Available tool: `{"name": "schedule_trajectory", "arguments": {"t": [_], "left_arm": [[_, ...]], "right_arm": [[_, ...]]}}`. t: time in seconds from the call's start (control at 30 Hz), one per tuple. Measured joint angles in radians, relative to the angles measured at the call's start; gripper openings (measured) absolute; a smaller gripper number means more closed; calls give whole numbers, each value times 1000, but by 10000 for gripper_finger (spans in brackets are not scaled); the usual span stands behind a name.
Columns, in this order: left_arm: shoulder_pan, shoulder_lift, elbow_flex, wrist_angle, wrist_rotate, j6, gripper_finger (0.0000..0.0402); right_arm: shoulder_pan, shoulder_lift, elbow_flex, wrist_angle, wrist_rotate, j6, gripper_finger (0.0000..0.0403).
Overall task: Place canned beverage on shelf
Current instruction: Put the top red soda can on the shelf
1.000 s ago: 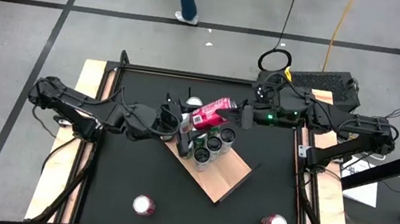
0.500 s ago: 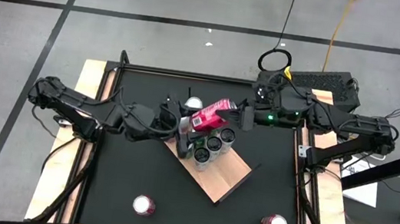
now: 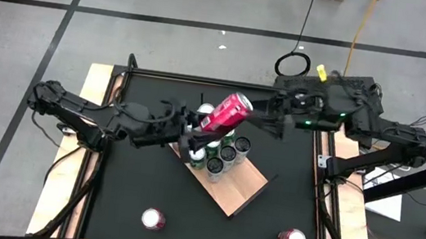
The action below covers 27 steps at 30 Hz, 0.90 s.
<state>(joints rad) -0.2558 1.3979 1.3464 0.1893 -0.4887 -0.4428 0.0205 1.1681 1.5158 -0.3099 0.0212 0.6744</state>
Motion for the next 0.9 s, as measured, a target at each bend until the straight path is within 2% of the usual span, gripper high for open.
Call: {"name": "schedule_trajectory", "arguments": {"t": [0.17, 0.33, 0.47, 0.77, 0.9], "left_arm": [[18, 0, 0, 117, 82, -71, 290], [51, -1, 1, 231, 197, -154, 290], [78, 0, 1, 305, 298, -184, 290], [121, 8, 1, 438, 442, -209, 290], [127, 36, 2, 490, 547, -214, 290]], "right_arm": [[-1, -48, 0, 24, 2, -148, 399], [1, -46, 0, 138, 2, -243, 399], [1, -40, 0, 197, 3, -250, 399], [1, -25, 0, 238, 1, -222, 398], [1, -17, 0, 275, -4, -216, 398]]}}
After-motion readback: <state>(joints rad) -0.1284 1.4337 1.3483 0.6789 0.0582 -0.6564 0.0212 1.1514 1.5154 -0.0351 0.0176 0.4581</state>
